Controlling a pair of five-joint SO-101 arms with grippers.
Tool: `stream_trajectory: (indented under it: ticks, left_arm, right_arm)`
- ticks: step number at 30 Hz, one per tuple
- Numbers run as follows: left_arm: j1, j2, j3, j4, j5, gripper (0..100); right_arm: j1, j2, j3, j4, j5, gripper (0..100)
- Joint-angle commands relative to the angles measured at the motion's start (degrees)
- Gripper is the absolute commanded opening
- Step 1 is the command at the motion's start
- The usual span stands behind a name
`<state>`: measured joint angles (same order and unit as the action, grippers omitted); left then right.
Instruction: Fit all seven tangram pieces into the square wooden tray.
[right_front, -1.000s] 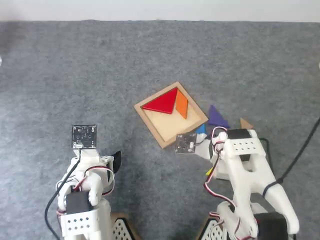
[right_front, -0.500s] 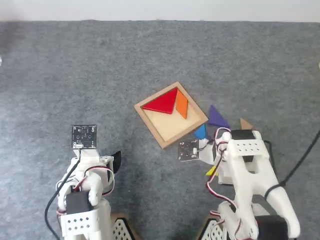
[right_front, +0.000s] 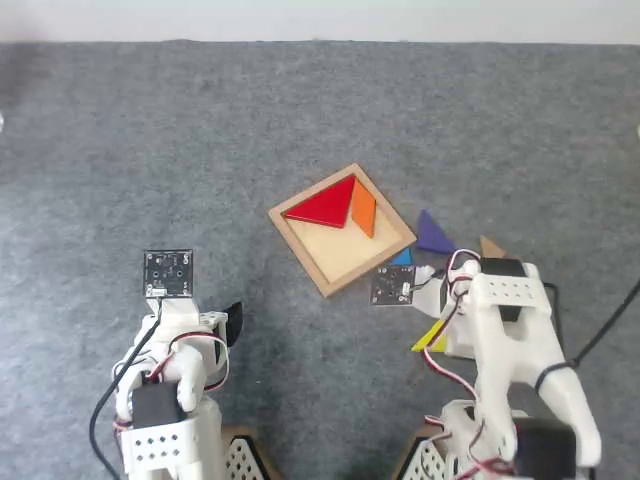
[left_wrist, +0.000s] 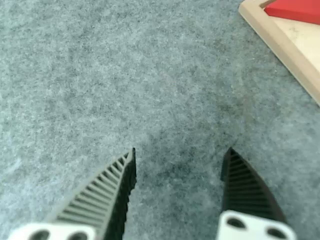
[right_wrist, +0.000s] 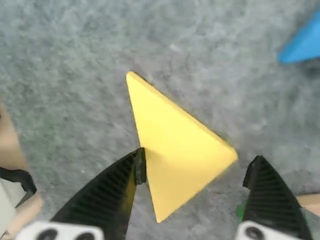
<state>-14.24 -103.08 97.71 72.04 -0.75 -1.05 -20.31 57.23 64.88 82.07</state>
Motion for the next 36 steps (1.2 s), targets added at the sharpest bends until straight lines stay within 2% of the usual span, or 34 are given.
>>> stream_trajectory:
  ticks: [1, 8, 10, 16, 21, 26, 33, 36]
  left_arm:
    - [0.0, -1.2, -1.3, 0.3, 0.4, 27]
    - [0.0, -1.2, -1.3, 0.3, 0.4, 27]
    - [0.0, -1.2, -1.3, 0.3, 0.4, 27]
    - [0.0, -1.2, -1.3, 0.3, 0.4, 27]
    - [0.0, -1.2, -1.3, 0.3, 0.4, 27]
    - [0.0, -1.2, -1.3, 0.3, 0.4, 27]
    - [0.0, -1.2, -1.3, 0.3, 0.4, 27]
    - [0.0, -1.2, -1.3, 0.3, 0.4, 27]
  right_arm:
    - [-1.1, 2.7, -0.4, -0.9, 0.8, 31.7]
    - [-2.9, 5.4, -0.5, -4.5, 0.5, 31.4]
    - [-2.9, 5.4, -0.5, -4.5, 0.5, 28.6]
    - [-2.8, 5.3, -0.5, -4.4, 0.0, 0.3]
    - [-2.9, 5.1, -1.1, -5.0, -4.0, 6.5]
    - [-2.8, 5.1, -4.3, -5.0, -7.2, 2.3]
    - [-5.1, 5.1, -5.2, -6.5, -12.1, 2.0]
    - [-5.8, 4.0, -6.0, -5.0, -10.0, 3.4]
